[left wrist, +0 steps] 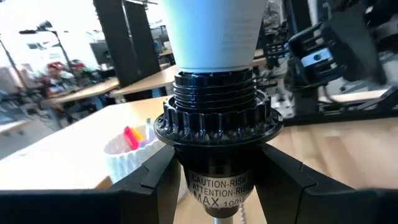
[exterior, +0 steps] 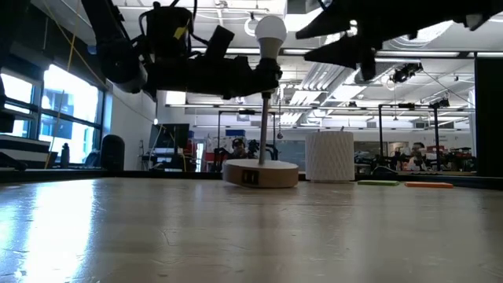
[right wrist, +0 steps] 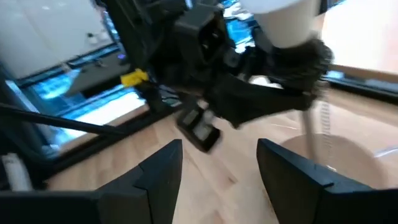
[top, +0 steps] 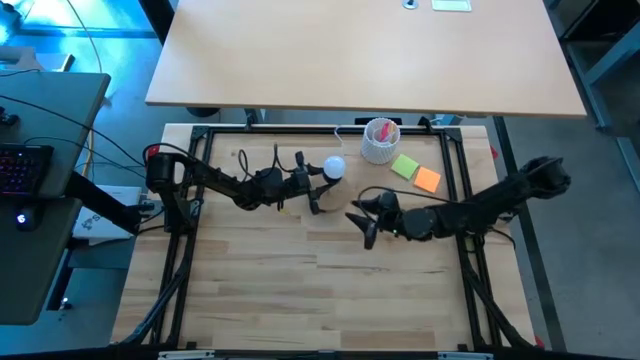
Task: Screw lightbulb
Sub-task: Remove the lightbulb from the lamp
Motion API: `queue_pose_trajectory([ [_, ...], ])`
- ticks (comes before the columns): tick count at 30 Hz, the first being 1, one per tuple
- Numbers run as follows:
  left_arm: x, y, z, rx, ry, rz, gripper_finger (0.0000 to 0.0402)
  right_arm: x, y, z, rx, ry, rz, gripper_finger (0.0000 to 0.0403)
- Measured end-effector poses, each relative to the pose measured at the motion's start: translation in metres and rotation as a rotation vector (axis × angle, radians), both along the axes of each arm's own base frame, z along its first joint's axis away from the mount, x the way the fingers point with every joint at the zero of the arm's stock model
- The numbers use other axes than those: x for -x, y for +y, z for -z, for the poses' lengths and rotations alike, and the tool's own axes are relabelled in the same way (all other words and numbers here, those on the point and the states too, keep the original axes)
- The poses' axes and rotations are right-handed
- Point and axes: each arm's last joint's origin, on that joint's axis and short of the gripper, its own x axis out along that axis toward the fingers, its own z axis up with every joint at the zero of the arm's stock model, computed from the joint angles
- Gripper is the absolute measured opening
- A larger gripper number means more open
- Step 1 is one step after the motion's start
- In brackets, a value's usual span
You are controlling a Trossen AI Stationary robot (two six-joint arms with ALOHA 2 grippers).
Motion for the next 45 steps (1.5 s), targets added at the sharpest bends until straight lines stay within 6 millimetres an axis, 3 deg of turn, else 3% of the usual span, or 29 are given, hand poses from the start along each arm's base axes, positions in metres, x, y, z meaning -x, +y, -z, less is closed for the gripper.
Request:
queue_pose_trajectory([
  [9,0.001,0.002,0.0,-0.096,0.036,-0.069,0.0158,-0.02,-0.015,-0.026,0.046,-0.028,-0.121,0.0205],
  [15,0.001,0.002,0.0,-0.112,0.043,-0.071,0.0158,-0.028,-0.029,-0.035,0.104,0.137,-0.084,0.0231],
  [20,0.001,0.0,0.0,-0.127,0.046,-0.071,0.0158,-0.035,-0.032,-0.088,0.225,0.287,-0.107,0.0257],
  [24,0.0,-0.004,0.0,-0.159,0.053,-0.062,0.0158,-0.027,-0.035,-0.135,0.284,0.401,-0.063,0.0259],
  [30,-0.001,-0.01,0.0,-0.23,0.085,-0.092,0.0158,-0.007,-0.041,-0.166,0.272,0.539,0.071,0.0259],
  [35,-0.002,-0.02,0.0,-0.298,0.119,-0.104,0.0158,0.004,-0.042,-0.154,0.159,0.623,0.165,0.026],
  [41,-0.002,-0.023,0.004,-0.404,0.193,-0.117,0.0158,0.019,-0.021,-0.107,0.023,0.755,0.198,0.026],
  [45,-0.001,-0.024,0.006,-0.465,0.267,-0.138,0.0158,0.026,0.002,-0.072,-0.003,0.73,0.225,0.0259],
])
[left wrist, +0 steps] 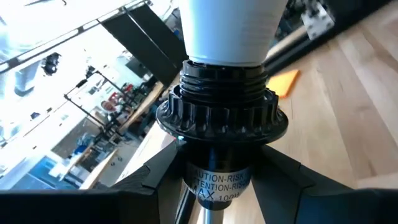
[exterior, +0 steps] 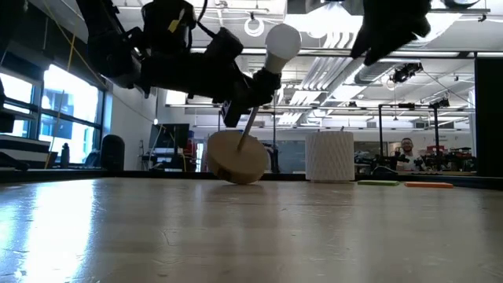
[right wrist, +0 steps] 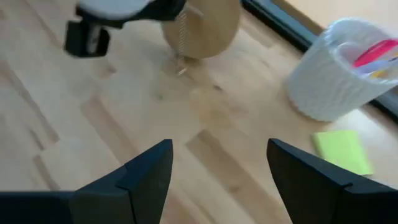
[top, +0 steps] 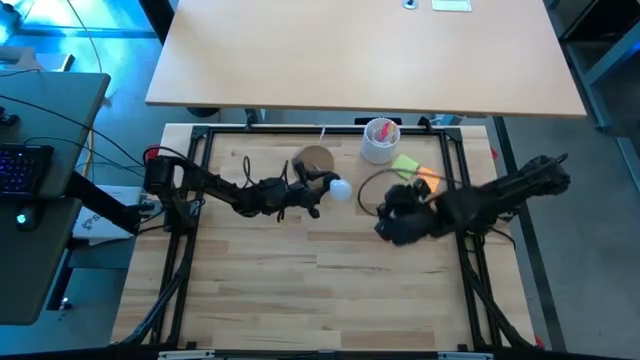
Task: Screw lightbulb
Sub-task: Remove the lightbulb from the lamp
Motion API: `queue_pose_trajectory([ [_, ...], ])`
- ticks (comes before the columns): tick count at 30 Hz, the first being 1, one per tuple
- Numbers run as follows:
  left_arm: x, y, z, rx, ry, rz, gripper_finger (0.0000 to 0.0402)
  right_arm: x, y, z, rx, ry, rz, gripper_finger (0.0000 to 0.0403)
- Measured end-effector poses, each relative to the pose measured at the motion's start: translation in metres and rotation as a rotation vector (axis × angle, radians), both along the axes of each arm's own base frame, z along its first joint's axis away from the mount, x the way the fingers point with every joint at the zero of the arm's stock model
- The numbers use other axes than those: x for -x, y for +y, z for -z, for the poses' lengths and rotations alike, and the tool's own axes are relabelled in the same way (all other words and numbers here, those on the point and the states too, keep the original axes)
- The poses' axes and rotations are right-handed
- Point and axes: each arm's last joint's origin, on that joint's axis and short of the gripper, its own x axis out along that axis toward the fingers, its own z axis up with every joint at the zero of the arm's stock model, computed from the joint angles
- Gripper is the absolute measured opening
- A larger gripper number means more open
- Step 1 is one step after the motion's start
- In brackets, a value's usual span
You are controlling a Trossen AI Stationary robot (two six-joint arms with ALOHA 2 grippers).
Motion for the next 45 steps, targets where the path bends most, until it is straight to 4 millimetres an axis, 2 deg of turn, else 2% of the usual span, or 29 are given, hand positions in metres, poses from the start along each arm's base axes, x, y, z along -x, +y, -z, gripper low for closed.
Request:
queue_pose_trajectory([
  [6,0.005,-0.003,-0.007,-0.004,0.092,0.001,0.0158,0.002,0.029,0.043,-0.067,-0.165,-0.029,0.0259],
  [9,0.008,-0.007,-0.008,-0.034,0.157,0.015,0.0158,0.002,0.042,0.052,-0.12,-0.258,-0.062,0.0259],
  [12,0.008,-0.01,-0.008,-0.044,0.179,0.025,0.0158,0.001,0.048,0.054,-0.1,-0.299,-0.101,0.0259],
  [19,0.008,-0.012,-0.006,0.004,0.17,0.025,0.0158,-0.005,0.044,0.048,-0.071,-0.41,-0.03,0.0259],
  [27,0.008,-0.012,-0.006,0.02,0.165,0.026,0.0158,-0.018,0.033,0.04,-0.016,-0.424,-0.068,0.0259],
  [31,0.008,-0.012,-0.006,0.029,0.16,0.026,0.0158,-0.024,0.027,0.019,0.015,-0.37,-0.101,0.0259],
  [35,0.008,-0.013,-0.006,0.042,0.158,0.028,0.0158,-0.025,0.02,-0.012,0.022,-0.337,-0.086,0.0259],
  [38,0.009,-0.013,-0.005,0.058,0.164,0.027,0.0158,-0.024,0.019,-0.023,0.037,-0.322,-0.097,0.0259],
  [42,0.009,-0.013,-0.004,0.064,0.168,0.023,0.0158,-0.026,0.019,-0.025,0.02,-0.297,-0.154,0.0259],
  [45,0.009,-0.013,-0.003,0.066,0.174,0.018,0.0158,-0.025,0.019,-0.017,-0.007,-0.281,-0.15,0.0259],
])
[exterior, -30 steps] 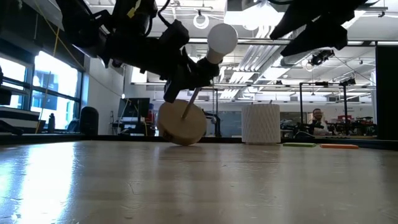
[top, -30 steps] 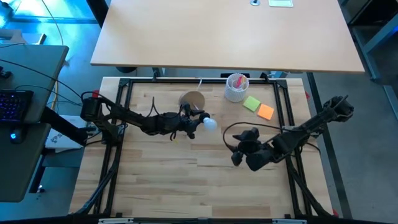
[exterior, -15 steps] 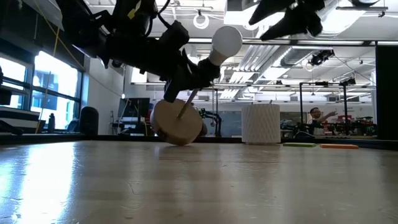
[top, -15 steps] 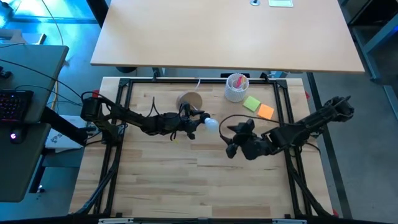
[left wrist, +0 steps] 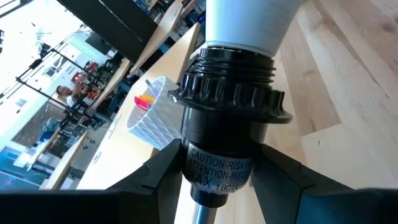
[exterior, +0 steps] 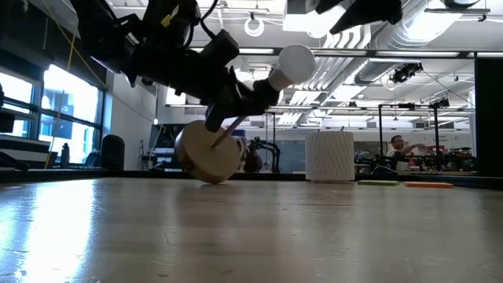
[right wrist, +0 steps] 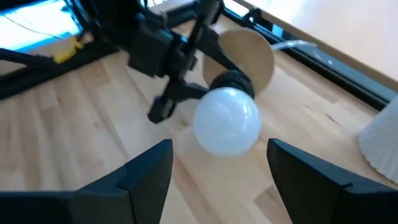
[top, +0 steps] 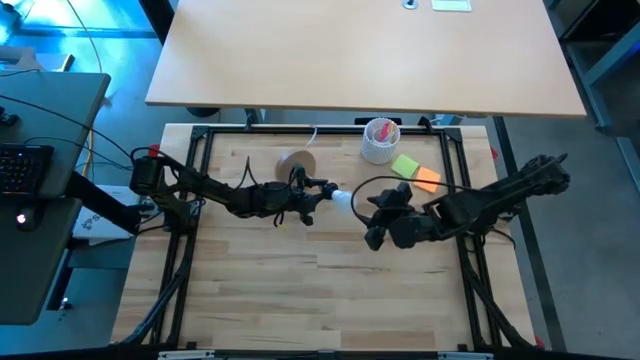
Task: Screw lightbulb
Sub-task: Remove the lightbulb from the lamp
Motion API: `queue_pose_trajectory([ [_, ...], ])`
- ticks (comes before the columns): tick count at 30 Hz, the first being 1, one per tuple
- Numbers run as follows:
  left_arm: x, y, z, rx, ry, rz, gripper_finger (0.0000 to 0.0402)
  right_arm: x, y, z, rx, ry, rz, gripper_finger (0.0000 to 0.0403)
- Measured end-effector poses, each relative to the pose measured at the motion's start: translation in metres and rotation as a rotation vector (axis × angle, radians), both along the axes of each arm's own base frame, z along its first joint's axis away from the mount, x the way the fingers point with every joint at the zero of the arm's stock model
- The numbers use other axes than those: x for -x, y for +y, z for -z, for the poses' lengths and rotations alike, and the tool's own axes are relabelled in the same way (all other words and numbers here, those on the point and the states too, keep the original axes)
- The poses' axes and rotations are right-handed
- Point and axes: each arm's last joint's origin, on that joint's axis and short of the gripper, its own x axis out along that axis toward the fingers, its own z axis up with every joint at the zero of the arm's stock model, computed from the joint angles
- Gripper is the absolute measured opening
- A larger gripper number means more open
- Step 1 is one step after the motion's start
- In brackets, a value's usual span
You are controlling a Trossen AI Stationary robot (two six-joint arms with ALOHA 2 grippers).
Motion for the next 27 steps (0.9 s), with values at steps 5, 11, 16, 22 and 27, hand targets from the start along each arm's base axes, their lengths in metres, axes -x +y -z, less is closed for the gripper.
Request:
queue_pose_trajectory([
  [5,0.0,0.0,0.001,0.006,0.001,-0.002,0.0158,0.006,0.005,0.018,0.05,0.022,0.028,0.0259],
  [11,0.001,0.0,0.003,0.009,0.022,-0.002,0.0158,0.014,0.008,0.056,0.074,-0.006,0.097,0.0259],
  [16,0.001,0.0,0.005,0.028,0.035,-0.009,0.0158,0.01,0.003,0.087,0.074,-0.109,0.049,0.0259],
  [22,0.001,0.0,0.005,0.029,0.033,-0.009,0.0158,0.008,-0.015,0.105,0.097,-0.174,0.073,0.0259],
  [27,0.001,0.0,0.005,0.028,0.032,-0.009,0.0158,0.006,-0.025,0.108,0.076,-0.135,0.05,0.0259],
])
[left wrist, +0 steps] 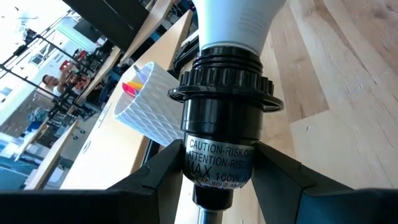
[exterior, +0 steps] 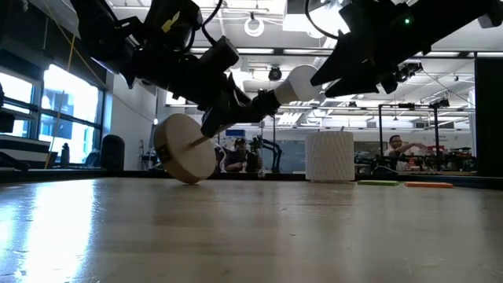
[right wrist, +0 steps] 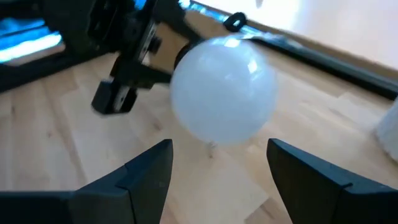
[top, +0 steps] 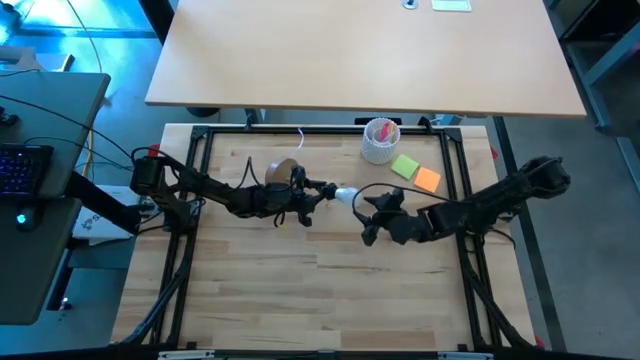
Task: Screw lightbulb
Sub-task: Remove the lightbulb from the lamp
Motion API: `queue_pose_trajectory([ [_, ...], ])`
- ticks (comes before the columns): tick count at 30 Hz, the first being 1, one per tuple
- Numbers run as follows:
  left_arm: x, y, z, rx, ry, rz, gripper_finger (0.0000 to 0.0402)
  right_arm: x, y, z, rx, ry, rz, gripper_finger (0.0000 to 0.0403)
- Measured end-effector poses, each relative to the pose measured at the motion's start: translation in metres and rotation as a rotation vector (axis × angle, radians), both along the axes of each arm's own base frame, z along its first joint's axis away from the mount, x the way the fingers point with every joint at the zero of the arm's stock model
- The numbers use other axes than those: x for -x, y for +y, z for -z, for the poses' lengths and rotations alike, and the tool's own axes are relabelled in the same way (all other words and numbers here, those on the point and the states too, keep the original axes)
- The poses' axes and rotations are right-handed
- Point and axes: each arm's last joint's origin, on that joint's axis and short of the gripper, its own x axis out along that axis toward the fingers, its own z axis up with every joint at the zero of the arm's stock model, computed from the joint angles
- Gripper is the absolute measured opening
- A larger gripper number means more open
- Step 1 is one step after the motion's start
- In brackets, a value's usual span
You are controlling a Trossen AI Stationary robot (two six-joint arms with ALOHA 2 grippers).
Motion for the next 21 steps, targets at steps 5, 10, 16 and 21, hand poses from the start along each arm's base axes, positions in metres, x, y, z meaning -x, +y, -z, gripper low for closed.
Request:
queue_pose_trajectory([
  [5,0.0,0.0,0.0,-0.001,-0.001,-0.001,0.0158,-0.004,-0.011,0.002,-0.01,0.065,-0.088,0.0259],
  [10,0.0,0.0,0.0,-0.003,-0.001,0.0,0.0158,-0.008,-0.02,0.002,-0.08,0.087,-0.172,0.027],
  [16,0.0,0.0,-0.001,0.014,-0.014,-0.005,0.0158,-0.01,-0.033,0.002,-0.155,0.074,-0.168,0.0283],
  [21,0.0,0.0,-0.001,0.015,-0.015,-0.006,0.0158,-0.012,-0.042,0.001,-0.121,0.048,-0.083,0.0284],
])
